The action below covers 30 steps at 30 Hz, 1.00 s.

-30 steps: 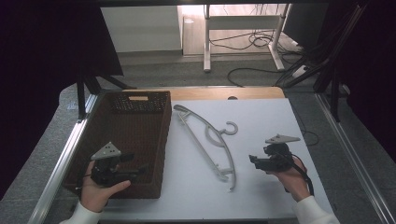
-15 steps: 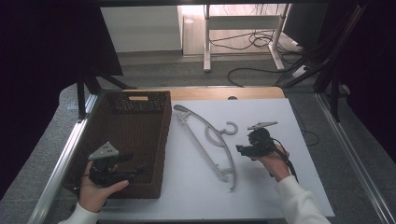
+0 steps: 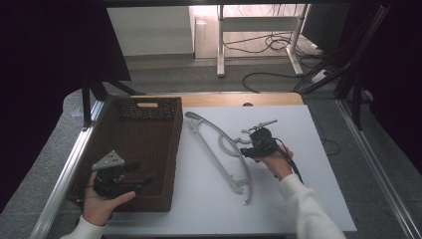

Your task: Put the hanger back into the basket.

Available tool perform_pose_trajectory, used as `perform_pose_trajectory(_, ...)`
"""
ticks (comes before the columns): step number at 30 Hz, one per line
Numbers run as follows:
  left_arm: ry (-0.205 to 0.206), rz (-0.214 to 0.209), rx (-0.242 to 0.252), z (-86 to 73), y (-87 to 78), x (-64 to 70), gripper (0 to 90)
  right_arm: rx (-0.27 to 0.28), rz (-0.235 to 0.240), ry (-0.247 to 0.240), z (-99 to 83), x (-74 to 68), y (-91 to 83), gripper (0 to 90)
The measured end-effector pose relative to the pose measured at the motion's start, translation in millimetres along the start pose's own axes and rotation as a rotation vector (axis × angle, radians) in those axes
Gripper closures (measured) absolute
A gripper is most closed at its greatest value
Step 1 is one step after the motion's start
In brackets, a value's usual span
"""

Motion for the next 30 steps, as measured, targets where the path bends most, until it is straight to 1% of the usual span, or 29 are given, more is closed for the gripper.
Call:
perform_pose_trajectory(2,0.000,0.001,0.002,0.3,-0.5,-0.6,25.8,-0.014,0.000,-0.008,5.7,-2.2,7.5,43.4)
perform_pose_trajectory(4,0.000,0.001,0.003,0.4,-0.9,-1.2,25.8,-0.018,0.004,-0.004,9.2,-3.5,12.5,44.6)
perform_pose_trajectory(11,-0.004,0.004,0.002,-0.3,-1.8,-3.3,25.8,-0.049,0.000,-0.019,16.5,-7.1,27.0,46.6)
perform_pose_trajectory(17,-0.003,0.003,0.003,-0.3,-2.1,-3.5,25.8,-0.092,0.008,-0.022,16.5,-7.9,38.7,51.5)
perform_pose_trajectory(21,-0.004,0.004,0.004,-0.2,-2.4,-4.2,25.8,-0.106,0.019,-0.020,17.1,-9.3,43.5,54.1)
perform_pose_trajectory(23,-0.005,0.006,0.004,-0.5,-2.5,-5.0,25.7,-0.127,0.003,-0.026,16.8,-8.7,47.4,57.4)
perform_pose_trajectory(26,-0.006,0.007,0.004,-0.7,-2.6,-5.4,25.8,-0.137,-0.003,-0.017,16.3,-8.0,49.5,59.1)
perform_pose_trajectory(27,-0.006,0.006,0.004,-0.8,-2.5,-5.6,25.8,-0.148,-0.008,-0.012,14.9,-6.8,51.8,61.2)
perform_pose_trajectory(29,-0.005,0.007,0.004,-1.0,-2.2,-6.0,25.8,-0.162,-0.011,-0.008,13.0,-5.4,54.0,62.0)
perform_pose_trajectory(30,-0.004,0.007,0.004,-1.1,-2.1,-6.0,25.8,-0.160,-0.012,-0.007,13.1,-5.0,54.6,62.6)
Point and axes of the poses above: each handheld gripper's, and its own axes: y roughly forward along the jaws, z roughly out of its top, x roughly to its right, the point moved 10 cm from there along y, roughly forward along the jaws, and after that the axes turned 4 degrees about -y, right-handed, at the moved point
